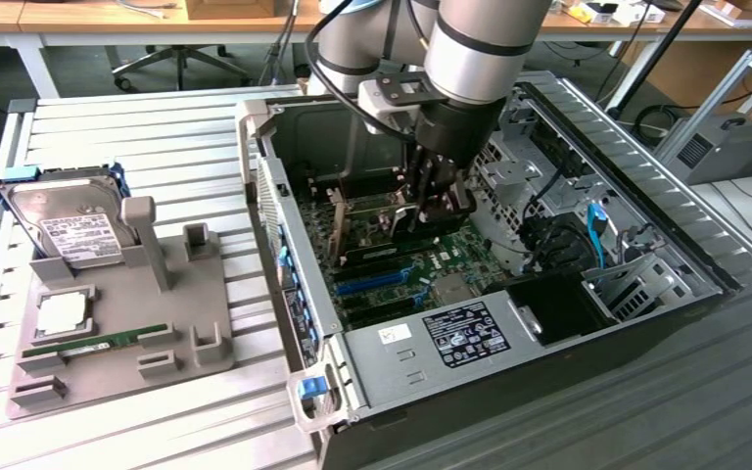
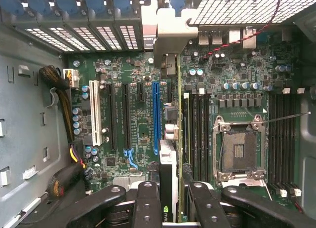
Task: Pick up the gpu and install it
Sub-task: 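Insert the gpu into the slot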
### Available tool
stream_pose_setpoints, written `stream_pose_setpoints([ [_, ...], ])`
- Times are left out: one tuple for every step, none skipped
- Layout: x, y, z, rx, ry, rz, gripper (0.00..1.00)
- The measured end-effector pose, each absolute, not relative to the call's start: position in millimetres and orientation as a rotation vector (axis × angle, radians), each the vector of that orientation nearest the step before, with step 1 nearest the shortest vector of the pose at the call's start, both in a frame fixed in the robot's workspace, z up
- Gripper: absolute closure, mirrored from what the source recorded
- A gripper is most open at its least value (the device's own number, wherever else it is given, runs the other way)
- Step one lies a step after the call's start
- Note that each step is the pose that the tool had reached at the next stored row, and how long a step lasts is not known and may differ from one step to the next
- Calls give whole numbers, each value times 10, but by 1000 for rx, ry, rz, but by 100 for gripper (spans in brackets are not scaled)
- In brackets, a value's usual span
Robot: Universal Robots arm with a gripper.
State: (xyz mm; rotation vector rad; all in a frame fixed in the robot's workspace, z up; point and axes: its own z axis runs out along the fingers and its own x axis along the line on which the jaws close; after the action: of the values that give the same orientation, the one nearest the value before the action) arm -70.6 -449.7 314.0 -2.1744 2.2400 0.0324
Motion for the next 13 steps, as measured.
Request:
stream_pose_setpoints([
  [-709,-4497,3140,-2174,2240,32,73],
  [-709,-4497,3141,-2174,2240,32,73],
  [-709,-4497,3140,-2174,2240,32,73],
  [-709,-4497,3140,-2174,2240,32,73],
  [-712,-4496,3140,-2174,2240,32,73],
  [-715,-4497,3140,-2174,2240,32,73],
  [-720,-4497,3140,-2174,2240,32,73],
  [-725,-4497,3140,-2174,2240,32,73],
  [-730,-4496,3140,-2174,2240,32,73],
  [-731,-4497,3139,-2174,2240,32,73],
  [-732,-4500,3138,-2174,2240,32,73],
  [-732,-4507,3138,-2174,2240,32,73],
  [-732,-4517,3138,-2174,2240,32,73],
])
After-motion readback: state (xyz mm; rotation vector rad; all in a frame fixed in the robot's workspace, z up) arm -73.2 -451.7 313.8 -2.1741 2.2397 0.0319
